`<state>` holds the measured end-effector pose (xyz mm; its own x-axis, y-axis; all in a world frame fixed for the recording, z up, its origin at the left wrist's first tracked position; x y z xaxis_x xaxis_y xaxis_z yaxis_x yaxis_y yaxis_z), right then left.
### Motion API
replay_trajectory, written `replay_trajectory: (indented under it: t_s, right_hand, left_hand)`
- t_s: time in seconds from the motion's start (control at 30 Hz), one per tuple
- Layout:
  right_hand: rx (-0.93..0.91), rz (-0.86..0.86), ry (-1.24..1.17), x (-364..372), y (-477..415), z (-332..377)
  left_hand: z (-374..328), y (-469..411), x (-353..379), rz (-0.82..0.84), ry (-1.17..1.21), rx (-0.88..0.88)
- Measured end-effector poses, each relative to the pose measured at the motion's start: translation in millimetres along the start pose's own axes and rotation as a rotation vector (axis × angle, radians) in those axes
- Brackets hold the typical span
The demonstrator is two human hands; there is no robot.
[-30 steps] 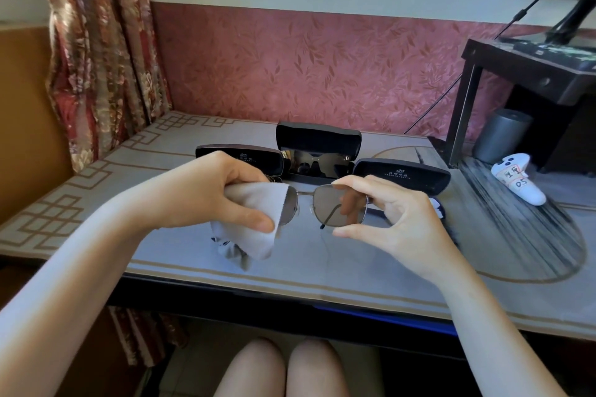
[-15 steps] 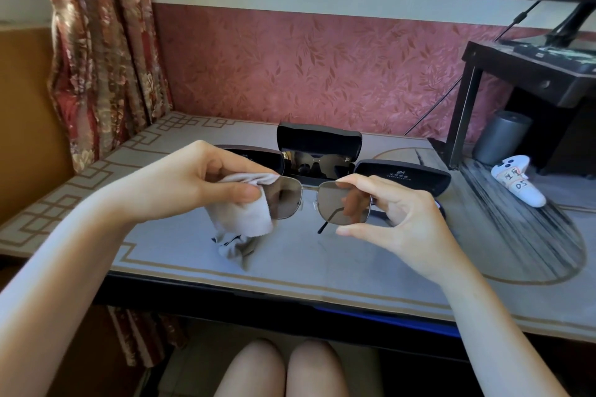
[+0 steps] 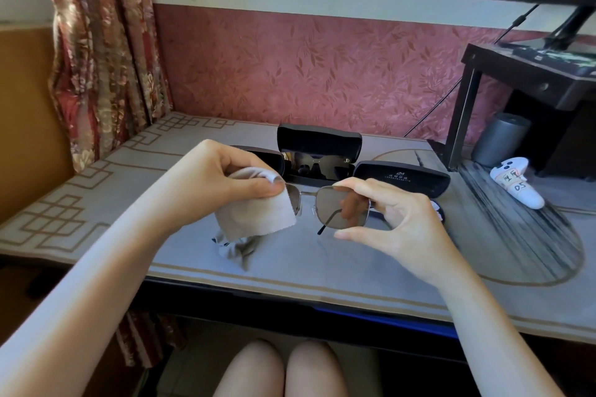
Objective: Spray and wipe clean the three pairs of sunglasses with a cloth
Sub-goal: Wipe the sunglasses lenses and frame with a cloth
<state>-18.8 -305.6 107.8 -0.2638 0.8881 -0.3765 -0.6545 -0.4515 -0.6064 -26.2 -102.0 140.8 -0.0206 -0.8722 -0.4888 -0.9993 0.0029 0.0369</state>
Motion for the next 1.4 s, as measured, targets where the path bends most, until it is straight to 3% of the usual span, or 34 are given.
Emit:
replay_trajectory:
  t_s: [0.33, 0.8, 1.07, 1.27, 1.4]
  right_hand:
    - [0.029, -0.011, 0.024, 2, 0, -2]
    - [-0.007, -0.064, -0.008, -1, -1, 2]
    - [0.015, -0.068, 0.012, -3, 1, 1]
    - [0.012, -0.041, 0.01, 1, 1, 4]
    - [0.039, -0.028, 0.005, 4, 1, 4]
  left_hand:
    - [-6, -2, 15, -0.056, -0.045, 0.069]
    - [4, 4, -22, -0.105, -0.037, 0.014]
    - [8, 10, -15, 0.032, -0.05, -0.008]
    - [7, 12, -3, 0.008, -0.177, 0.049]
    - [7, 13, 9, 0.129, -0.236, 0.046]
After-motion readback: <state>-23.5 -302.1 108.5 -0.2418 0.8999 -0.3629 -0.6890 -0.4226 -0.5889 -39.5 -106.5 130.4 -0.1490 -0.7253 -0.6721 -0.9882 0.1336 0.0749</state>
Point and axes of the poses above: each hand's wrist, its own y-axis away from the middle knuckle, its own x-axis out of the palm, z = x × y, the point moved 8 cm from there along -y, towards the middle knuckle, and after that the axes turned 12 degrees about -x, right-handed, at the moved point
